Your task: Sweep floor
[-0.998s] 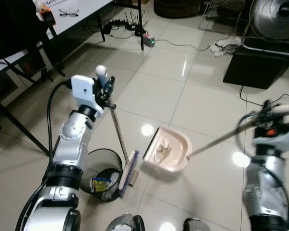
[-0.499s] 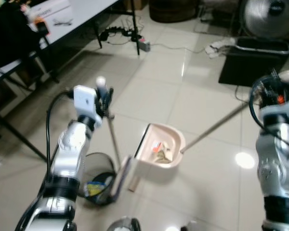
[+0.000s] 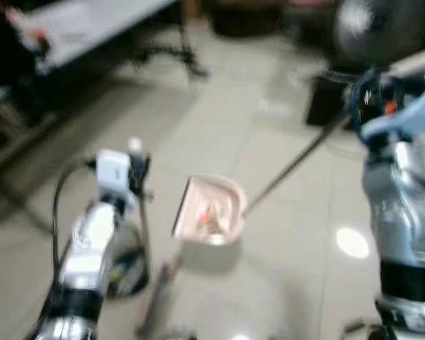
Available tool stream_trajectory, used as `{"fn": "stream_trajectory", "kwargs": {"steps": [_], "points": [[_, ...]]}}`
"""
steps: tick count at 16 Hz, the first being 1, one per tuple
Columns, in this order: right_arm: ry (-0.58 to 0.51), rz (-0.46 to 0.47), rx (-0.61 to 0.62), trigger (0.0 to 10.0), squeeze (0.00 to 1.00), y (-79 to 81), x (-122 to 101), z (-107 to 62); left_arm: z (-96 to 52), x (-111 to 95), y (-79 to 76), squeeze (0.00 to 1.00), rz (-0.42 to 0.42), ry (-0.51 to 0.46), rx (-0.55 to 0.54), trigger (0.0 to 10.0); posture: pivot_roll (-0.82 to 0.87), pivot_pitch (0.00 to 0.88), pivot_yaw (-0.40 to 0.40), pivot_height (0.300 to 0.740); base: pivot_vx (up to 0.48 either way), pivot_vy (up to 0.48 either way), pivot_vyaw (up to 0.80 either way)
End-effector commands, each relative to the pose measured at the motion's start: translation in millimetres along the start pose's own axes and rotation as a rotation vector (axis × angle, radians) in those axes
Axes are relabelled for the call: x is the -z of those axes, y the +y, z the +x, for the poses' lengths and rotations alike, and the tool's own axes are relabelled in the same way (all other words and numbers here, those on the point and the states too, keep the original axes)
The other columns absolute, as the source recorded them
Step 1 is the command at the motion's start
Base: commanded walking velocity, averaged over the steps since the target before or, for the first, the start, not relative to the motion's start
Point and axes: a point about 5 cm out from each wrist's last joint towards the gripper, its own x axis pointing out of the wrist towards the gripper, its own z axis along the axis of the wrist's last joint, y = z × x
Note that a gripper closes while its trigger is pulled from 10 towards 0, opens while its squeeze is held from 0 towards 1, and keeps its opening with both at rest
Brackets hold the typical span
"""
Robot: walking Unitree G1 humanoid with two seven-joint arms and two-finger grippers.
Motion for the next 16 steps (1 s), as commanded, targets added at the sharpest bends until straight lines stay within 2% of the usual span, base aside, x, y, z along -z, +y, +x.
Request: {"fn": "stream_trajectory", "kwargs": {"steps": [1,6,10,12,16], "points": [[-0.028,0.039,-0.053,10.0,0.0,16.8,-8,4.7,-2.9,-10,12.1,0.0,0.043,-0.029,-0.043,10.0,-0.06,0.0,0.089,0.74,0.0,0.0,0.79],[-0.036,0.075,-0.05,10.0,0.0,23.3,-10,14.1,-9.4,-11,11.1,0.0,0.044,-0.031,-0.071,10.0,-0.05,0.0,0.075,0.74,0.0,0.0,0.79],[-0.026,0.049,-0.017,10.0,0.0,20.2,-4,16.6,-8.4,-15,15.5,0.0,0.044,-0.046,-0.122,10.0,-0.05,0.0,0.061,0.74,0.064,0.0,0.79],[-0.011,0.003,0.016,10.0,0.0,16.0,2,17.1,-7.9,-17,15.3,0.0,0.048,-0.043,-0.135,10.0,-0.04,0.0,0.055,0.74,0.3,0.0,0.0],[-0.004,-0.024,0.022,10.0,0.0,13.7,7,17.4,-7.9,-17,10.6,0.0,0.053,-0.039,-0.127,10.0,-0.04,0.0,0.051,0.74,0.334,0.0,0.0]]}}
